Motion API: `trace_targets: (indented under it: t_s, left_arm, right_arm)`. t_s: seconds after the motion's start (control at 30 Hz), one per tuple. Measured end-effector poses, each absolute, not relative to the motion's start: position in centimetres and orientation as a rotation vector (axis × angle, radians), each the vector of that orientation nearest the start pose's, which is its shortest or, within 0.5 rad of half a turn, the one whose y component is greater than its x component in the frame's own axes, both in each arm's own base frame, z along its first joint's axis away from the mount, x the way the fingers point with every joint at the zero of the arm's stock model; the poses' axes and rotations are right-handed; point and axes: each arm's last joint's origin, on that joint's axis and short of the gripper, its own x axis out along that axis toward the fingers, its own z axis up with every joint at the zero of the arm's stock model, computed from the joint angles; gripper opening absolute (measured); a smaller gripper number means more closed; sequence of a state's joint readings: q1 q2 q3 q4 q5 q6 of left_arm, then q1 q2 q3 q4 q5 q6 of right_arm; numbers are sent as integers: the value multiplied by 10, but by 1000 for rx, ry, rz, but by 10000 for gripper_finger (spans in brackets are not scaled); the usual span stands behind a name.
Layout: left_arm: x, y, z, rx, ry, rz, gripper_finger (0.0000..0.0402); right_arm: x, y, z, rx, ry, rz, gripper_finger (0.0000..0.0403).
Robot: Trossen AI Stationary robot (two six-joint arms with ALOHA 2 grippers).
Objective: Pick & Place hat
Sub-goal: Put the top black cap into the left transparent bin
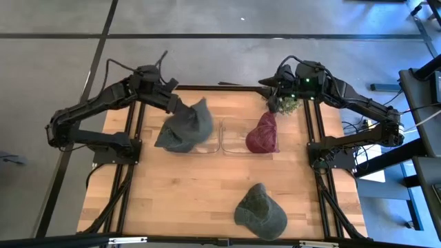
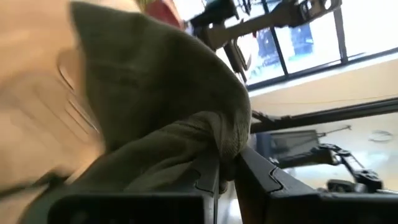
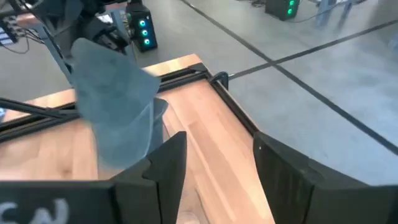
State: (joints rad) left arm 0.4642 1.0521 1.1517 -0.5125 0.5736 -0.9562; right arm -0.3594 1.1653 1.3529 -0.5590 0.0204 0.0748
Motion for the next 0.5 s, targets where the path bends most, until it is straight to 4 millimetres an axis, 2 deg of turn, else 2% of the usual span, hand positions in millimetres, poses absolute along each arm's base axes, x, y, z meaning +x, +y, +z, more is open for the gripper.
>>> trace_targets:
  t_s: [0.27,0.5]
  left_arm:
    - [214,73,371,-1236,435,117,23]
    - [214,72,366,-1293,468,163,23]
  right_arm:
    - [225,-88,410,91,398,-393,186]
    - [233,-91,398,81,483,-387,186]
